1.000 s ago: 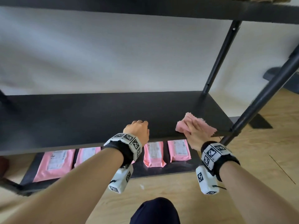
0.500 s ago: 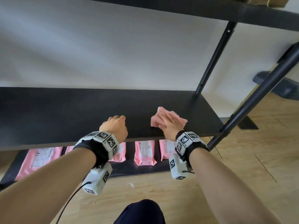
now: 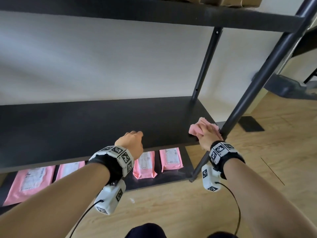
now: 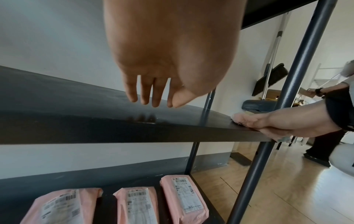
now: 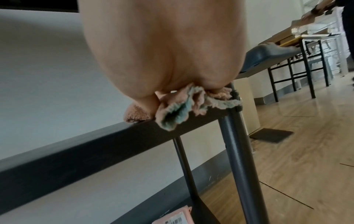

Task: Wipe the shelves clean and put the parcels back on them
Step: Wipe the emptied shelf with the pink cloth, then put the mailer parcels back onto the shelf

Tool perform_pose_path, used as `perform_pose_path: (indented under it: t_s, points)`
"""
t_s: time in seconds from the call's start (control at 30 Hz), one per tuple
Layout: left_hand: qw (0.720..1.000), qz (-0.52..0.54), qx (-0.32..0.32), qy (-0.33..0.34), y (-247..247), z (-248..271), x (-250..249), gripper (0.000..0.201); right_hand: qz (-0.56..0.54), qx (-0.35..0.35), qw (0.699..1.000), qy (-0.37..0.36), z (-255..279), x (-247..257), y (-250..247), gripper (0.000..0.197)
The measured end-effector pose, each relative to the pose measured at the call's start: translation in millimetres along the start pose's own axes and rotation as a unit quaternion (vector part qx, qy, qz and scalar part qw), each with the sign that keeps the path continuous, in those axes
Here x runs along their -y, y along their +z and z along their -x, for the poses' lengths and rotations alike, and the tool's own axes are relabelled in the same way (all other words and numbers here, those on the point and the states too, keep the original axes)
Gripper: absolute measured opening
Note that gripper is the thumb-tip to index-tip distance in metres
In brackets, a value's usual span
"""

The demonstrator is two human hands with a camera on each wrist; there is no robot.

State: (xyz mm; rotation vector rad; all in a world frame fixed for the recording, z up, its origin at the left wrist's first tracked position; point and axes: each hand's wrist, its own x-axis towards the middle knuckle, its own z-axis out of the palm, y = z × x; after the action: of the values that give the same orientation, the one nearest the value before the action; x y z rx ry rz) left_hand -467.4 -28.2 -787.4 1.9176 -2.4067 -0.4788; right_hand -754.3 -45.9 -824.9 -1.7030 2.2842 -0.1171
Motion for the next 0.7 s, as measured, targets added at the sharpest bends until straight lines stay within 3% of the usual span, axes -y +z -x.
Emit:
perform_pose_path:
  t_s: [0.13, 0.23, 0.37, 0.47, 0.7]
  points:
    - [0.999, 0.003, 0.022, -0.037, -19.2, 11.6, -4.9, 0.04, -0.007, -0.02, 1.0, 0.002, 19.2, 12.3, -11.6, 0.028]
    - [0.997, 0.011, 0.037, -0.072, -42.7, 28.7, -8.3, 0.038, 0.051, -0.037, 0.997, -0.041, 42.4, 30.9, -34.9, 0.019]
    - [0.993, 0.011, 0.062, -0.102, -69.4, 53.5, -11.2, 0.034, 0.012, 0.058, 0.996, -0.061, 61.2, 62.6, -55.0, 0.052]
    - [0.99, 0.016, 0.077, -0.117, -73.4, 62.2, -6.6, 0.034, -0.074, 0.086, 0.991, -0.071, 61.5, 83.7, -43.5, 0.054]
    - [0.987, -0.01, 0.11, -0.114, -78.9, 99.3, 6.9, 0.033, -0.096, 0.129, 0.981, -0.112, 91.1, 127.3, -42.1, 0.051]
